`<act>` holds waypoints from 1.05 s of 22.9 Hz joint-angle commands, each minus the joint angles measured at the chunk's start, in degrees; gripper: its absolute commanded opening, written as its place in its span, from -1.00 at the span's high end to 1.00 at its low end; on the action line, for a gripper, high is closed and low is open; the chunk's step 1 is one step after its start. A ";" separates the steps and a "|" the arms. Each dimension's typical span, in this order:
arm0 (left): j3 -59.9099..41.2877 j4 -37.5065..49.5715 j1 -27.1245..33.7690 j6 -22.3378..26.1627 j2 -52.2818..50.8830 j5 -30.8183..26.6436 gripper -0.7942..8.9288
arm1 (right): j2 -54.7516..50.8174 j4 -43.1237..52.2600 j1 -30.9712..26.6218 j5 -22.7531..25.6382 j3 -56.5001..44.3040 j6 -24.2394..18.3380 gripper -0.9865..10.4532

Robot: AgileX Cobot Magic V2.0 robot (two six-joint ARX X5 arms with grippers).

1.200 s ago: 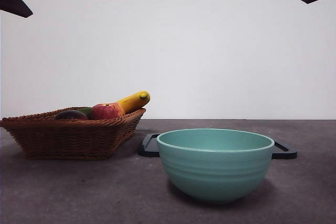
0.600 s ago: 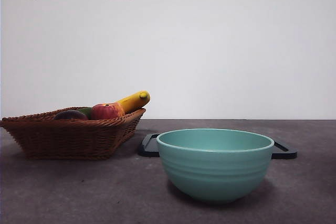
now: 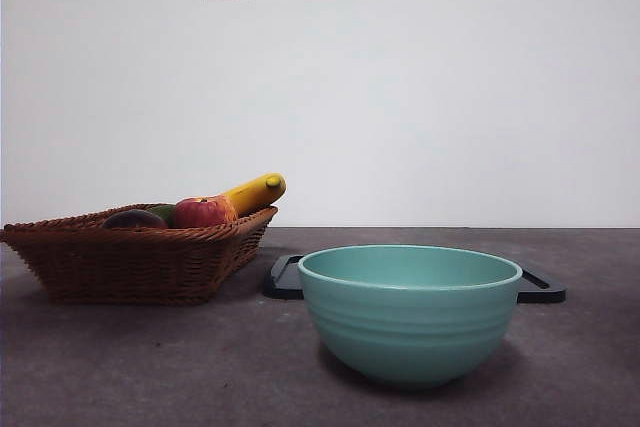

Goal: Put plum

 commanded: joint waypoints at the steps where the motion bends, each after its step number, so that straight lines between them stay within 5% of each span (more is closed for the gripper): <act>1: 1.31 0.52 -0.20 0.28 0.31 0.33 0.82 | 0.33 0.57 0.52 0.02 0.90 -0.52 0.82; 5: 1.29 4.26 0.74 2.95 -1.31 -1.09 0.82 | 0.33 0.57 0.52 0.00 0.90 -0.52 0.82; 12: -11.61 43.19 13.92 3.50 -19.63 -20.20 0.82 | 0.33 0.57 0.52 0.00 0.90 -0.52 0.82; 18: -23.87 46.84 18.95 3.50 -31.65 -31.36 0.82 | 0.33 0.57 0.52 0.00 0.90 -0.52 0.82; 24: -35.34 47.65 22.32 3.21 -39.65 -32.57 0.82 | 0.33 0.57 0.52 0.02 0.90 -0.52 0.82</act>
